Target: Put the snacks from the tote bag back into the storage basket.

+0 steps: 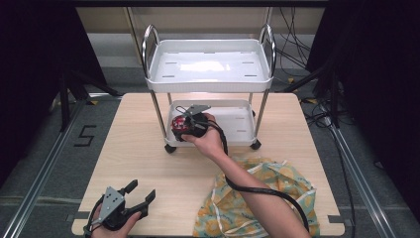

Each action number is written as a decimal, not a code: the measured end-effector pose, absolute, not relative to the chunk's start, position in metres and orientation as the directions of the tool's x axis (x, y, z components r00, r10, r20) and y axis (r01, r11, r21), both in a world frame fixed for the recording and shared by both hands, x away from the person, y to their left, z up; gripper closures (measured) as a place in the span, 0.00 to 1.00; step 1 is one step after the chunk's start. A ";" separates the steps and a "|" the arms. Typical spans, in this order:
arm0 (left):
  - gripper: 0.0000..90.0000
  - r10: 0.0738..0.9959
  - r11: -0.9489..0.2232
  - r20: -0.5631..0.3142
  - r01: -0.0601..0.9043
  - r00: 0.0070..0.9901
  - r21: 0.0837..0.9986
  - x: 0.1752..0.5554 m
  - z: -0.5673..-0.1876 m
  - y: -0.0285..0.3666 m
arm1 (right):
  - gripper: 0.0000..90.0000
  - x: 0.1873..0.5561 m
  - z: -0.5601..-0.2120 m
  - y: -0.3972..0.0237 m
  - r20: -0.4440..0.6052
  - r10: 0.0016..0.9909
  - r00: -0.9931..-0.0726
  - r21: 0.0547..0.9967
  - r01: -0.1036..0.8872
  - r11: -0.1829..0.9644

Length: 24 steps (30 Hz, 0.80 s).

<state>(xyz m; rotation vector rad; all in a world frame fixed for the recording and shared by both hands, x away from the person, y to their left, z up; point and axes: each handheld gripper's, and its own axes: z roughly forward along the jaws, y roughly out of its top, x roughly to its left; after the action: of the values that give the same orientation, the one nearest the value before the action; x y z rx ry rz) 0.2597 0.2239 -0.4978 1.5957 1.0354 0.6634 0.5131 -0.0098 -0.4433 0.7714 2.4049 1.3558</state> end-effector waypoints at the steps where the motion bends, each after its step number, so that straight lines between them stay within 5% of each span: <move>1: 0.30 0.879 -0.052 -0.091 0.284 0.467 0.957 0.260 -0.498 0.224 | 0.29 0.513 -0.443 -0.010 0.022 0.572 -0.820 0.852 0.315 0.419; 24: 0.30 0.880 -0.056 -0.091 0.292 0.467 0.955 0.260 -0.498 0.223 | 0.29 0.513 -0.455 -0.007 0.010 0.590 -0.807 0.833 0.333 0.442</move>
<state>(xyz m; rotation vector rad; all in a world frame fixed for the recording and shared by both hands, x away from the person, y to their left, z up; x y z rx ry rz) 0.2597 0.2232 -0.4979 1.6035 1.0399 0.6604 0.5126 -0.0073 -0.4551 0.7954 2.4152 1.2996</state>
